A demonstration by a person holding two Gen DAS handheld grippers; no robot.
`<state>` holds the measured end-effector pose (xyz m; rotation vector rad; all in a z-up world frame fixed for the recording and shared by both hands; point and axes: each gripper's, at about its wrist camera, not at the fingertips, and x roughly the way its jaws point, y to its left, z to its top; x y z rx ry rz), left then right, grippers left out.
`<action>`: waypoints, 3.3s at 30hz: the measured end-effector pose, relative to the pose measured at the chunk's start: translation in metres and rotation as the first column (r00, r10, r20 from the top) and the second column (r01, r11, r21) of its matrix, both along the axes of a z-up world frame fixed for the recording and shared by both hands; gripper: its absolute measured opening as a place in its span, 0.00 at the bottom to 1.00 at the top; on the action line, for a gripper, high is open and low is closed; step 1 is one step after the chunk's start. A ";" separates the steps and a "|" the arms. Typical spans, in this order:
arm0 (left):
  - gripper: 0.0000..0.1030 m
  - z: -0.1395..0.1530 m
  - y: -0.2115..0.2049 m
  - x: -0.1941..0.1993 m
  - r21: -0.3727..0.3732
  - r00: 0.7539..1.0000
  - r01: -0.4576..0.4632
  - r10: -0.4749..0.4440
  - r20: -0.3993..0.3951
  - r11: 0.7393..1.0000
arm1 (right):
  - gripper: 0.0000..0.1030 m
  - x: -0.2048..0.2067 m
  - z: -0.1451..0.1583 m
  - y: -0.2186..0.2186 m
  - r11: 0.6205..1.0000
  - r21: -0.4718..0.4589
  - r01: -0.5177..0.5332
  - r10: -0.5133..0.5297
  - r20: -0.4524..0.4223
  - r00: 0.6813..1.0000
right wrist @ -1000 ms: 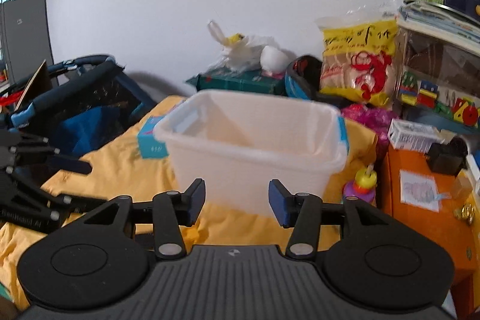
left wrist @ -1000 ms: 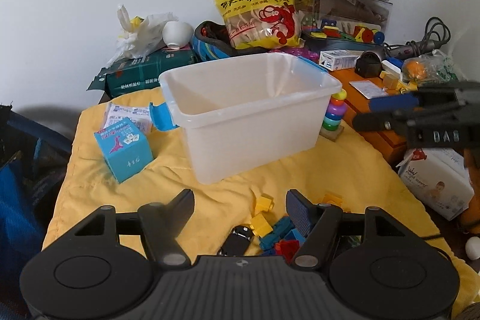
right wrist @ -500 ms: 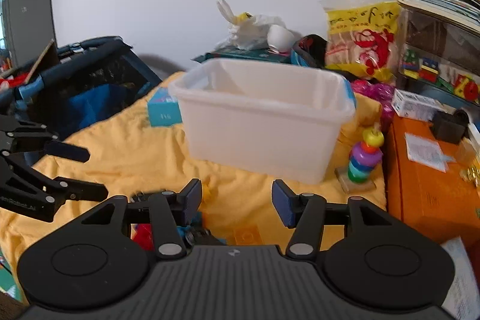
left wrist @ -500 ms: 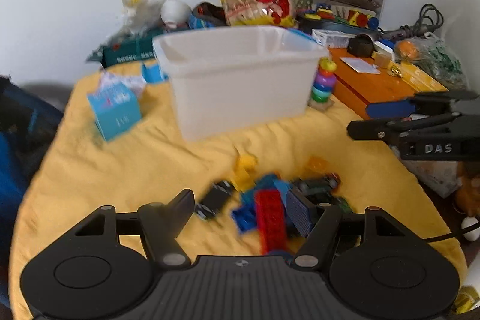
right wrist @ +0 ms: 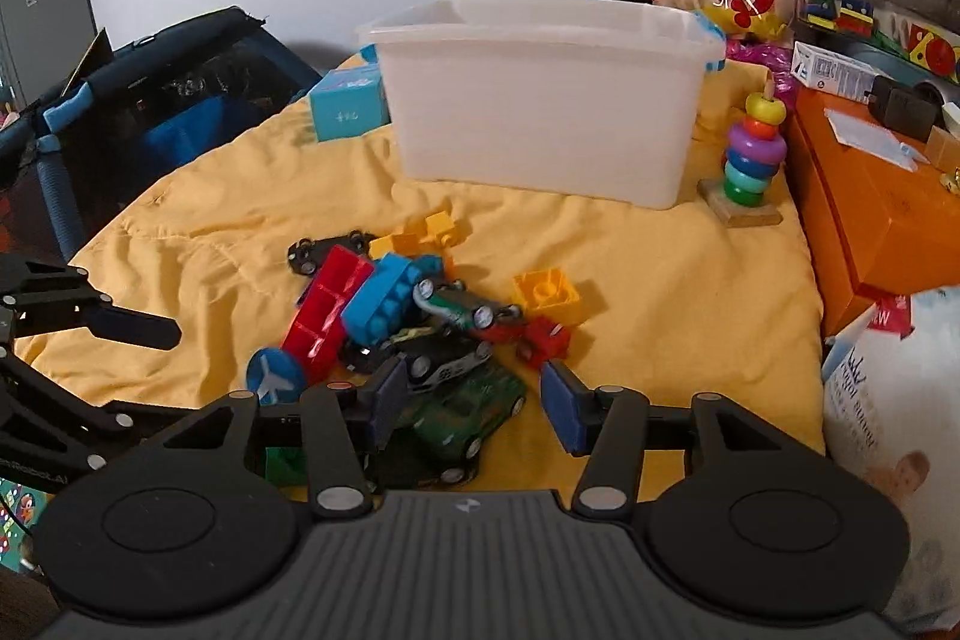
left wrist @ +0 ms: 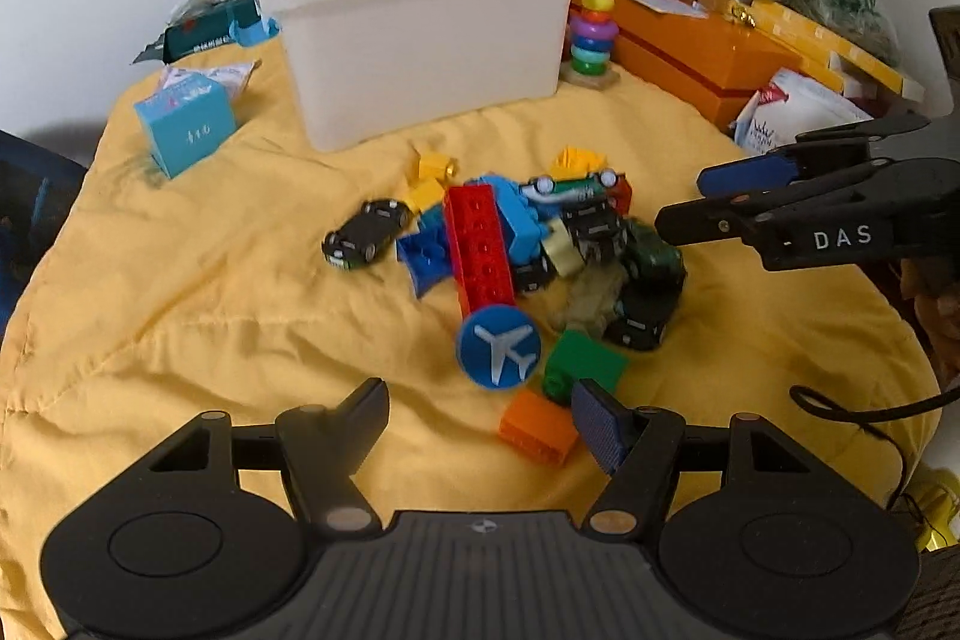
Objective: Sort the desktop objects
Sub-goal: 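Move both open tools back over the toy pile, then grasp the green toy car with the right tool while the left tool grasps a dark race car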
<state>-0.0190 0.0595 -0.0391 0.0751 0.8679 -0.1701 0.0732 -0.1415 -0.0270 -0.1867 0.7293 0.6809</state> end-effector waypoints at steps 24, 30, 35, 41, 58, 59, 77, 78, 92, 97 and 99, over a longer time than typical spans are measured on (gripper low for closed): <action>0.34 -0.021 -0.042 0.017 0.053 0.982 0.187 -0.187 -0.007 0.981 | 0.44 -0.006 -0.020 -0.009 0.993 0.037 0.116 -0.110 -0.145 0.983; 0.34 -0.013 -0.030 0.007 0.146 0.989 0.150 -0.147 -0.030 0.978 | 0.46 0.030 -0.031 0.000 0.987 0.065 0.146 -0.124 -0.265 0.956; 0.35 -0.005 -0.023 0.011 0.174 0.993 0.120 -0.119 -0.018 0.977 | 0.20 0.021 -0.034 0.011 0.998 0.007 0.066 -0.063 -0.183 0.981; 0.41 0.012 -0.064 0.004 0.200 0.953 0.254 -0.280 0.113 0.946 | 0.12 0.025 -0.030 -0.023 0.989 0.069 0.128 -0.107 -0.250 0.962; 0.20 -0.018 -0.091 0.041 -0.010 0.988 0.149 -0.149 -0.045 0.989 | 0.12 0.042 -0.025 -0.049 0.995 0.045 -0.085 0.095 -0.307 0.947; 0.20 -0.016 -0.082 0.034 -0.098 0.995 0.076 -0.082 -0.059 0.992 | 0.12 0.042 -0.024 -0.049 0.994 0.045 -0.097 0.106 -0.302 0.947; 0.55 -0.027 -0.100 0.013 -0.072 0.959 -0.273 0.277 0.062 0.959 | 0.28 0.044 -0.030 -0.068 0.990 0.006 -0.142 0.135 -0.366 0.921; 0.55 -0.025 -0.106 0.012 -0.030 0.960 -0.264 0.266 0.084 0.964 | 0.30 0.042 -0.027 -0.067 0.986 -0.023 -0.168 0.151 -0.332 0.931; 0.55 -0.019 -0.139 -0.005 0.149 0.977 -0.191 0.173 0.128 0.970 | 0.43 0.016 -0.003 -0.044 0.918 -0.215 -0.333 0.334 -0.034 0.942; 0.55 -0.020 -0.155 -0.003 0.192 0.990 -0.110 0.089 0.113 0.975 | 0.43 0.012 0.002 -0.056 0.927 -0.232 -0.296 0.310 0.025 0.951; 0.55 -0.018 -0.159 -0.004 0.220 0.990 -0.092 0.066 0.123 0.971 | 0.43 0.011 0.001 -0.061 0.934 -0.226 -0.276 0.287 0.018 0.958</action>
